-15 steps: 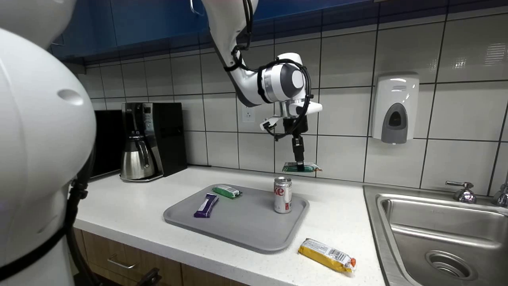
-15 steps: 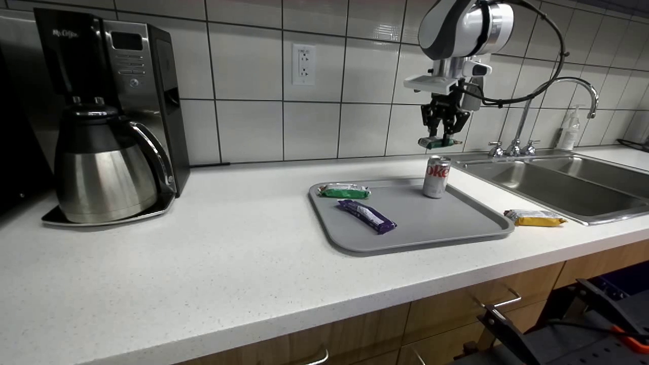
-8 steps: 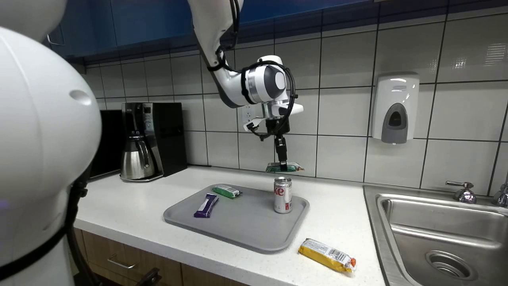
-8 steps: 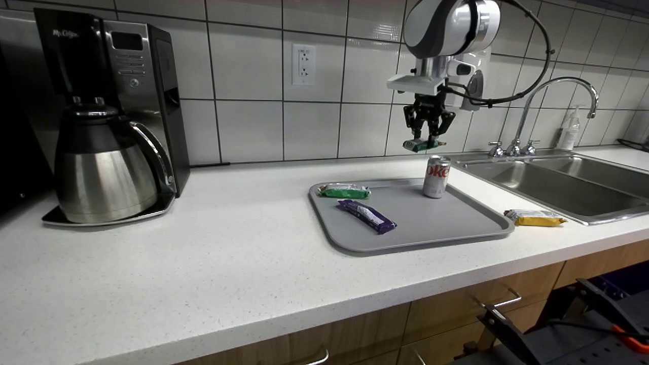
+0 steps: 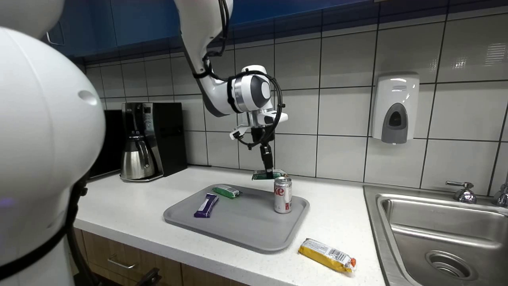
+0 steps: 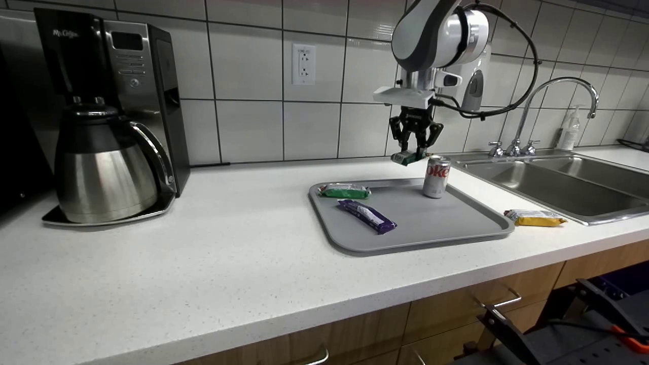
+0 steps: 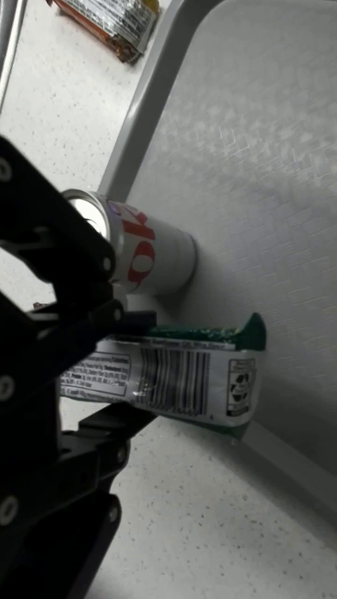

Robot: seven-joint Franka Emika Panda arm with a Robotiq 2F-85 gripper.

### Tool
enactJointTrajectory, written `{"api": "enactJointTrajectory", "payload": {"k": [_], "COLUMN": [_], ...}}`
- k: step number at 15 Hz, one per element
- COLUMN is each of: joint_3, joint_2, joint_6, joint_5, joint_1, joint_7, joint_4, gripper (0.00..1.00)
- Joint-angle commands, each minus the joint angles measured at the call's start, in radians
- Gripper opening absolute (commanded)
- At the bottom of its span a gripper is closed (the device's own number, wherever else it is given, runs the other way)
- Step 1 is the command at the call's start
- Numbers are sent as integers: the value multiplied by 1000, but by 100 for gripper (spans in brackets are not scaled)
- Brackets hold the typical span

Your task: Put the chocolate bars on the tray

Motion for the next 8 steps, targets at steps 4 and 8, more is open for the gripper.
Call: {"api": "enactJointTrajectory", "payload": {"k": [4, 8], "joint_3": [23, 25], "joint_2": [-33, -26], "joint_6": [79, 133], "joint_5": [-25, -29], "joint_1": [6, 11], "joint_7": [-60, -114], "joint_4": [-98, -139], "gripper": [17, 17]}}
